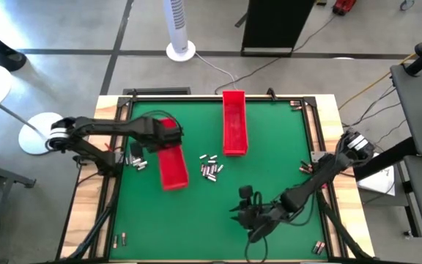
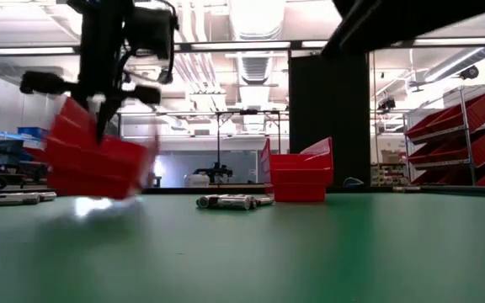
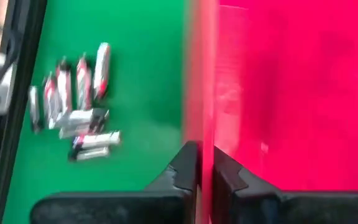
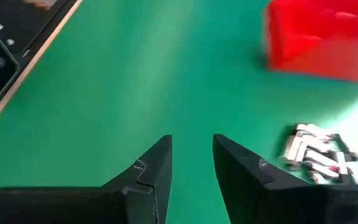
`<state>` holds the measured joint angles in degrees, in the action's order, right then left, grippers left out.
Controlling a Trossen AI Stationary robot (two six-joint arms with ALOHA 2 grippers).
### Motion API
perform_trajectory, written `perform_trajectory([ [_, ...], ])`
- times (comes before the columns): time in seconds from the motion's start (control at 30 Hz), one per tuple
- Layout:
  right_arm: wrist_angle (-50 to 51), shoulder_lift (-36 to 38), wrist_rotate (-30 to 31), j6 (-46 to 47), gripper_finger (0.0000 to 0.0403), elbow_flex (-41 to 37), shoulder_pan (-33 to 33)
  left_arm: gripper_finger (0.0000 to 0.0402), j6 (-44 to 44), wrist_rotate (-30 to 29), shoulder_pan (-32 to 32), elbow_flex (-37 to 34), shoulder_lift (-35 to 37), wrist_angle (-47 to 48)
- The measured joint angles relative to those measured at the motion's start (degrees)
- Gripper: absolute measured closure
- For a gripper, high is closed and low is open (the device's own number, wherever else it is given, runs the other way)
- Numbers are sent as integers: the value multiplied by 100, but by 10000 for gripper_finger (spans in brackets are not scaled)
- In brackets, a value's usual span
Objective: Sort batteries
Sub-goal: Move the left red bin to the left of the right red bin
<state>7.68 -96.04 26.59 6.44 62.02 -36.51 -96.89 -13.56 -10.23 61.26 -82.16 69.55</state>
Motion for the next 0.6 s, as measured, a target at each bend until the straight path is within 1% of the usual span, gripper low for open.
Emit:
perform_trajectory([
  [0.13, 502, -432, -20, 137, 309, 377, -18, 401, 771, -421, -285, 588, 169, 274],
  [0.23, 824, -716, -3, 286, 316, 625, -26, 401, 1333, -697, -525, 973, 161, 267],
  [0.3, 1060, -842, 36, 446, 319, 761, -34, 401, 1730, -699, -786, 1161, 72, 254],
  [0.37, 1508, -896, 132, 742, 317, 884, -40, 401, 2216, -637, -1111, 1283, -59, 224],
  [0.43, 2060, -856, 479, 1163, 311, 985, -110, 401, 2719, -577, -1415, 1341, -206, 128],
  [0.57, 3263, -630, 1642, 2132, 294, 1149, -359, 401, 3407, -256, -1886, 1260, -482, -303],
  [0.6, 3515, -560, 1855, 2371, 290, 1169, -398, 401, 3578, -192, -1980, 1227, -525, -475],
])
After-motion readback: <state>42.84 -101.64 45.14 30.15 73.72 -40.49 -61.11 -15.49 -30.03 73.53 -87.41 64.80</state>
